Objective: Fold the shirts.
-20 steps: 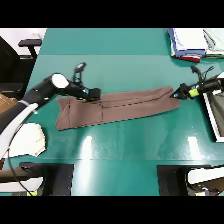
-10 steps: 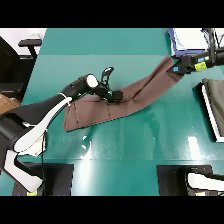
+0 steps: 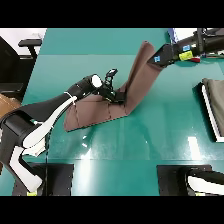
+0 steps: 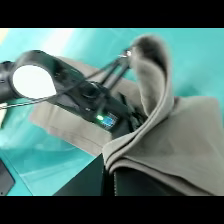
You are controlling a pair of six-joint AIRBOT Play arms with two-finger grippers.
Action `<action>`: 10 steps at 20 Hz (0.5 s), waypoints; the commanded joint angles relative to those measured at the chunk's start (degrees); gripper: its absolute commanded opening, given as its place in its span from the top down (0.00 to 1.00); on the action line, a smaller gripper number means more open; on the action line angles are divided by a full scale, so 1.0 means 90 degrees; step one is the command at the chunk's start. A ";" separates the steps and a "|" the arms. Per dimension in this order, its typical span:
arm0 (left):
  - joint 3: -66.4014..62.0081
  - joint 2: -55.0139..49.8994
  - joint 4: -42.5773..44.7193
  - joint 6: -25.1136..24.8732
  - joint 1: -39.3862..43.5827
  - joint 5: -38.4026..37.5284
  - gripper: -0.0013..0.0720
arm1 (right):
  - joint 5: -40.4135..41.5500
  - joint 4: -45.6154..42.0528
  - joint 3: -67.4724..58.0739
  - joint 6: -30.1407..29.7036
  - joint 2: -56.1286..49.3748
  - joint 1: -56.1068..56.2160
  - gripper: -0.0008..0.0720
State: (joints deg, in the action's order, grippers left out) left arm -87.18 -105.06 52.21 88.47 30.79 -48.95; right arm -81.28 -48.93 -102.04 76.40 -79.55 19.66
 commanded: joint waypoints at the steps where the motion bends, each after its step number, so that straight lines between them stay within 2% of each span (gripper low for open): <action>1: -0.0221 0.0345 0.0192 -0.0017 -0.0384 -0.0321 0.94 | 0.0291 0.0000 -0.0124 0.0036 0.0002 0.0457 0.97; 5: -0.0221 0.1695 0.0738 -0.0049 -0.1644 -0.0908 0.94 | 0.0799 0.0061 -0.0124 0.0032 -0.0049 0.1161 0.97; 10: -0.0221 0.3648 0.1875 -0.0046 -0.3138 -0.1353 0.94 | 0.2081 0.1047 -0.0126 -0.0459 -0.1134 0.2798 0.96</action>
State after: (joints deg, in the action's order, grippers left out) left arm -89.08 -80.97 63.11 88.20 9.30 -58.17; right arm -69.87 -43.70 -103.09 74.76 -84.93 37.19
